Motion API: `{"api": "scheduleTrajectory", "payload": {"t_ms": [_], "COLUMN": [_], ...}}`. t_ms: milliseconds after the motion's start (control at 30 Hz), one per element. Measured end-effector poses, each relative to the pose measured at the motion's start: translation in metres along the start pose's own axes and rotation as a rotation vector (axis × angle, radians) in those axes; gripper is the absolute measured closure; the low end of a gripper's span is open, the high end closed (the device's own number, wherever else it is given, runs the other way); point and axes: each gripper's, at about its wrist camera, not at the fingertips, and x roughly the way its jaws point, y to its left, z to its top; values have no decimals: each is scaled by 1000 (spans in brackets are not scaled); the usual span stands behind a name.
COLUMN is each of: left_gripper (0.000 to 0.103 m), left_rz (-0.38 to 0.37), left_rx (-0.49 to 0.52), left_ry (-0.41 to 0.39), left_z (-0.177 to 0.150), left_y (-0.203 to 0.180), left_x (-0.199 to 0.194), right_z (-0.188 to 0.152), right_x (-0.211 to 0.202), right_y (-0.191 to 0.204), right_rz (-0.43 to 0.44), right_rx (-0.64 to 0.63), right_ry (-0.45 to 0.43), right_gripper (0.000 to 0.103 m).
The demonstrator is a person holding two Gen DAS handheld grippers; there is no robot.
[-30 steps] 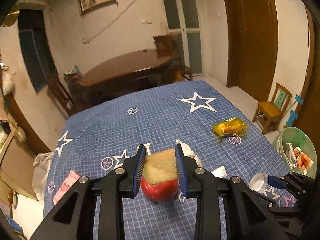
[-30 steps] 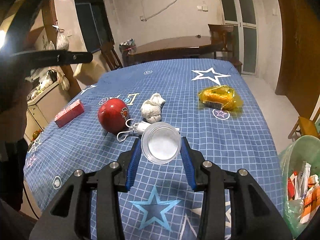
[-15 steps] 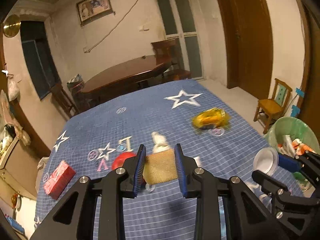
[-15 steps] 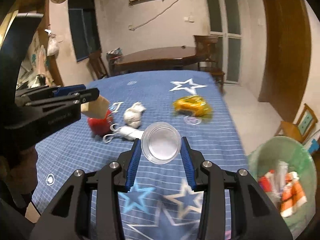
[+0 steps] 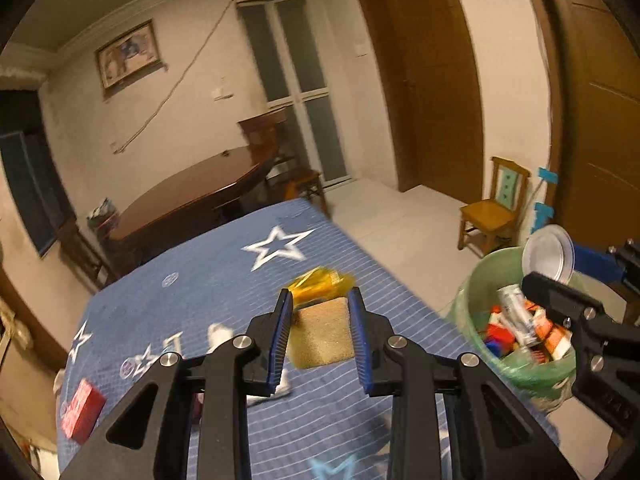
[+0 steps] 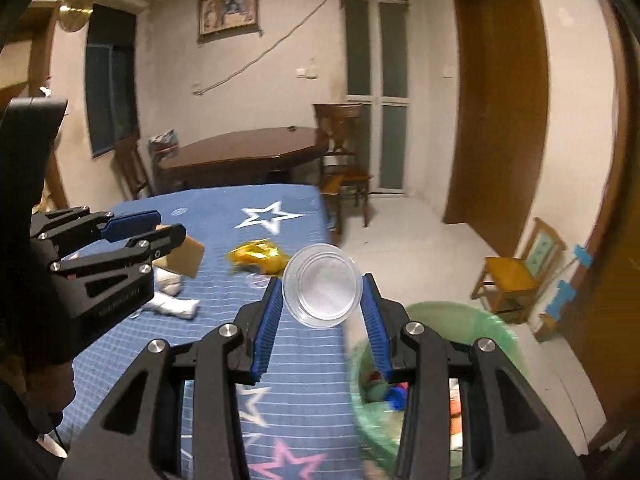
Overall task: Collect trash
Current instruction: 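Carry the beige sponge and clear lid over the green bin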
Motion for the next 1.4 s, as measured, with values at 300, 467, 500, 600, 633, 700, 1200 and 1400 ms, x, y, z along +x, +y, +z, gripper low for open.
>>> {"api": "scheduleTrajectory", "payload": {"t_ms": [300,467,500,600,633,700,1200,1400], "left_gripper": [73,73,73,73,73,73,73,71], "left_rz": [-111,-158,-165,-187,-193,-220,-370,-411], "left_rx": [82,130,140,160,163,170,178,173], "left_ry": [-21,-20,-18,-12,-10,2,103,102], "left_z": [29,36,37,39,39,39,24,28], "left_y": [-71,-112,-121,-141,-143,-153,-174,-174], "left_x": [21,36,39,48,49,55,95,104], "right_z": [-1,-6,-7,-14,-16,-20,-36,-31], "right_x": [-6,-10,-9,-6,-6,-3,3,16], "right_y": [-61,-89,-93,-107,-109,-115,-132,-136], "right_rz": [-138,-192,-198,-218,-222,-228,-222,-211], "right_rx": [55,75,80,96,100,106,139,137], "right_ry": [1,20,25,46,52,65,108,124], "right_gripper": [65,65,65,65,65,65,65,64]}}
